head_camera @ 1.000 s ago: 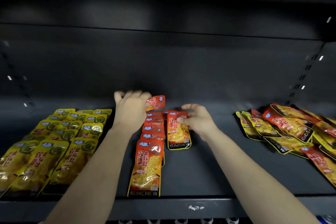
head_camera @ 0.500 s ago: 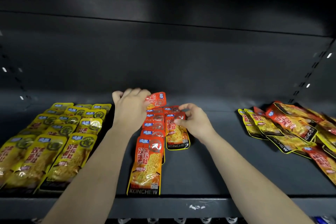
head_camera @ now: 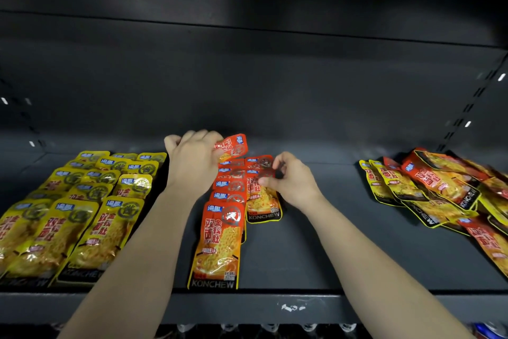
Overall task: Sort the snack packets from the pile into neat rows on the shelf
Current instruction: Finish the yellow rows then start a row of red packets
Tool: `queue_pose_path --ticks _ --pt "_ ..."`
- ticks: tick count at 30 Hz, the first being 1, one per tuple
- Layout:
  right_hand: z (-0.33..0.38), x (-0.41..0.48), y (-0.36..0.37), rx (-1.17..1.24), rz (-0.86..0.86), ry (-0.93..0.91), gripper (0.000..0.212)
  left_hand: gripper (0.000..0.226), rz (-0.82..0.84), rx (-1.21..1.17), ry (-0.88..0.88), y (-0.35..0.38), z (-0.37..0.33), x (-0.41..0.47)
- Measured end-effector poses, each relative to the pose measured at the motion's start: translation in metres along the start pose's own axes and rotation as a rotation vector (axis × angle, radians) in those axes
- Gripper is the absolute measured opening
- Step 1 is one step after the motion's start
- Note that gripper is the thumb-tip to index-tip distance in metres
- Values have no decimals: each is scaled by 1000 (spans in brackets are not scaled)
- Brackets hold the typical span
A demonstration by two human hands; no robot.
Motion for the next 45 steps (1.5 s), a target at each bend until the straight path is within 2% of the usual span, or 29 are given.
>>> queue_pose_path --ticks 4,9,11,14,16,18,20,21,26,29,34,39,45 --pt "-9 1 -8 97 -51 38 29 23 -87 -54 -41 -20 5 4" --pt "-13 4 -19 -63 -93 31 21 29 -126 -174 -47 -41 -20 9" --pt "-11 6 -18 -124 -88 4 20 24 -60 -298 -83 -41 -28 10" --pt "-9 8 -21 -144 -94 -37 20 10 127 -718 -229 -22 -31 4" --pt "-6 11 -30 -169 -110 -60 17 25 216 -909 -308 -9 -33 -5" --pt "-1 14 -43 -209 -131 -83 14 47 307 -949 -338 4 -35 -14" --pt "1 18 -56 -236 -149 -97 11 62 383 -934 -323 15 -39 -23" --pt "1 20 -61 -244 -154 -100 11 62 403 -919 -314 18 -42 -26" --pt "-13 20 -69 -204 -185 -103 11 43 490 -840 -303 35 -52 -36" --pt "-25 17 -64 -168 -212 -88 11 41 557 -850 -305 42 -57 -41" --pt "-43 17 -56 -165 -209 -45 11 46 610 -715 -280 53 -56 -44" --pt "-49 19 -47 -202 -166 -47 8 51 552 -426 -202 58 -45 -42" --pt "-53 20 -44 -220 -162 -38 7 47 455 -283 -74 49 -53 -36"
Point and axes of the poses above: each hand's wrist, its own x-axis towards the middle knuckle, its own y-axis out of the palm, z = x × y, the point moved 10 cm from there along x, towards the middle knuckle, and after that the axes turned 14 degrees about -x, right-handed, at the moved point
